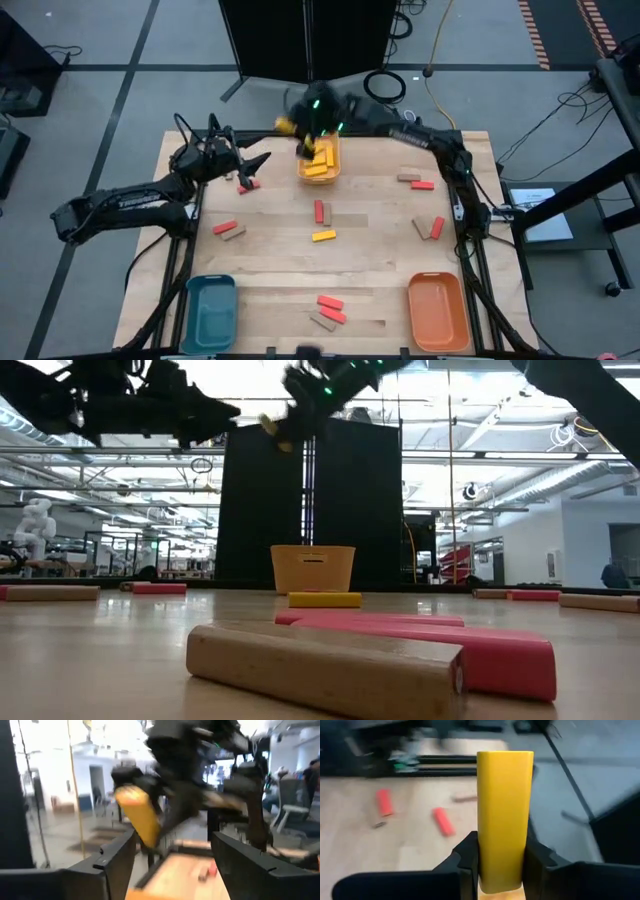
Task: Sort blocks
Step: Put the yellow block into the yellow bin
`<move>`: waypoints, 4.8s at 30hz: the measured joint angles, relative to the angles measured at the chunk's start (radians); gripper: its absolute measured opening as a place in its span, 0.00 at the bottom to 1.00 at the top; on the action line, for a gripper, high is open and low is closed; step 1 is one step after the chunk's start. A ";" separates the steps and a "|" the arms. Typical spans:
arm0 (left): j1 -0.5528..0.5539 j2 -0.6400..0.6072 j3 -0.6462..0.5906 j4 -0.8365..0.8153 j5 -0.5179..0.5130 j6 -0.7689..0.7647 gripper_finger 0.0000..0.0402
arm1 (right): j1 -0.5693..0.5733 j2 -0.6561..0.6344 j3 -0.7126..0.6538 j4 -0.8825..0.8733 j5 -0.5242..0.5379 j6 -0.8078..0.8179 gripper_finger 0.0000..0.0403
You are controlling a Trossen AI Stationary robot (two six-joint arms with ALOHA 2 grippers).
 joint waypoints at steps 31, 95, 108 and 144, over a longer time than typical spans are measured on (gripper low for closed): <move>-0.035 -0.435 0.000 -0.546 -0.045 -0.189 0.65 | -0.070 0.252 0.000 -0.362 0.012 0.240 0.55; -0.112 -0.316 -0.002 -0.523 -0.028 -0.026 0.65 | 0.459 -0.136 -1.061 0.568 0.138 0.140 0.57; -0.112 -0.316 -0.002 -0.523 -0.027 -0.043 0.65 | 0.460 -0.100 -1.057 0.543 0.140 0.200 0.16; -0.112 -0.316 -0.002 -0.504 -0.019 -0.051 0.65 | 0.317 -0.522 -1.061 0.506 0.276 0.089 0.16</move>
